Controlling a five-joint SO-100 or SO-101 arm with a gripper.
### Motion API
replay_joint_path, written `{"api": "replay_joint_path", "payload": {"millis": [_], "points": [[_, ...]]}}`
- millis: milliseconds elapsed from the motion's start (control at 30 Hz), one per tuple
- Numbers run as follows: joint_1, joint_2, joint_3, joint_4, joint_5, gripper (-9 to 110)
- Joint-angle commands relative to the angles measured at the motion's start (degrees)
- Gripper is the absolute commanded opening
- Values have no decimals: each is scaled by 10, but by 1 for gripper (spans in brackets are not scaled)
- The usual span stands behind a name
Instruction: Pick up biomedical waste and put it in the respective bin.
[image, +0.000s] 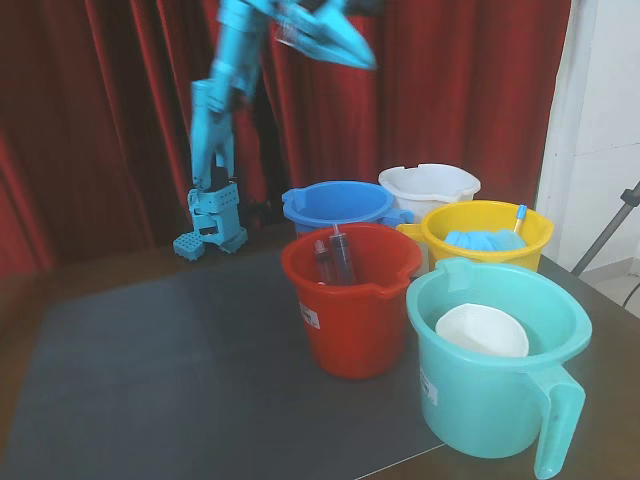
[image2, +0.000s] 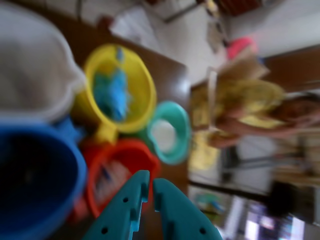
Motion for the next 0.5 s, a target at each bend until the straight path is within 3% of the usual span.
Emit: {"api": "replay_joint_path", "payload": {"millis": [0,200,333,467], "points": [[80,219,142,196,-105,0],[303,476,538,88,-380,0],[390,677,871,-59,-385,0],[402,916,1164,-191,-384,0]]}}
